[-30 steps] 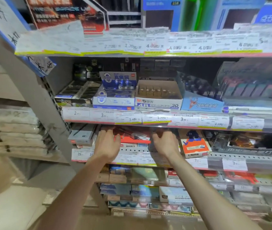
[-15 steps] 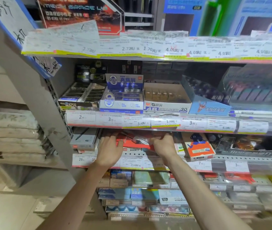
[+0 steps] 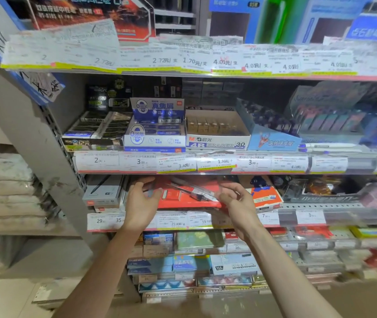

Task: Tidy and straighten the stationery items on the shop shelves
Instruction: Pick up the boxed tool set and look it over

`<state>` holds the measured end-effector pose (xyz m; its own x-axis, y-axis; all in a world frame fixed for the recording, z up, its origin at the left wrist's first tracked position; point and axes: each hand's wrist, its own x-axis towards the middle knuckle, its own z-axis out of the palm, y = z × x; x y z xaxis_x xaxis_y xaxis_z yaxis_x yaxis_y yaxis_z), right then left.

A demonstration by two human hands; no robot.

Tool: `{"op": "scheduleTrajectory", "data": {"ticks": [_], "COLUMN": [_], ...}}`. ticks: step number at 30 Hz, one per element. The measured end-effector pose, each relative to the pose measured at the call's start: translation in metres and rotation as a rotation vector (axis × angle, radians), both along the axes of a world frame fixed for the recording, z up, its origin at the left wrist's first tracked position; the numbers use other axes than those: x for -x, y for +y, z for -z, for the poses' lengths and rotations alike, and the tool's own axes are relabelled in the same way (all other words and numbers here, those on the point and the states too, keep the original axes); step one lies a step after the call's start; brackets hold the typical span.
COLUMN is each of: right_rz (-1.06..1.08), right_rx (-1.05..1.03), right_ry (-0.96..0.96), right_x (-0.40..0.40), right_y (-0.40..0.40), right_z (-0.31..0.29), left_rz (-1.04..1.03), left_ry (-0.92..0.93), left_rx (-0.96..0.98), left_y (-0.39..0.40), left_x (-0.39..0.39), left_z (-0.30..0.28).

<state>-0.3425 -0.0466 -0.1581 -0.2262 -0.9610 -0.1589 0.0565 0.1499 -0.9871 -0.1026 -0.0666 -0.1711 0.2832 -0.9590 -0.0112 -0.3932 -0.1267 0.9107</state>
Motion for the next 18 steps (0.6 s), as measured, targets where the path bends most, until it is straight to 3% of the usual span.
{"op": "scheduleTrajectory", "data": {"ticks": [3,7,12,18], "right_rz": [-0.026,-0.027,-0.026,-0.08], "right_rx": [0.013,0.03,0.042,0.068], "right_ry": [-0.047,-0.03,0.122,0.189], "right_x": [0.01,0.014,0.015,0.029], "right_y": [0.011,0.025,0.045,0.069], "right_z": [0.002,0.006,0.009,0.013], "left_rz": [-0.045,-0.056,-0.051,-0.064], "left_ry": [0.197,0.324,0.486,0.339], "left_rx": [-0.03,0.007,0.037,0.078], "left_y": [-0.003,0.002,0.024,0.068], "left_x": [-0.002,0.0,0.003,0.023], "left_z": [0.002,0.001,0.01,0.014]}}
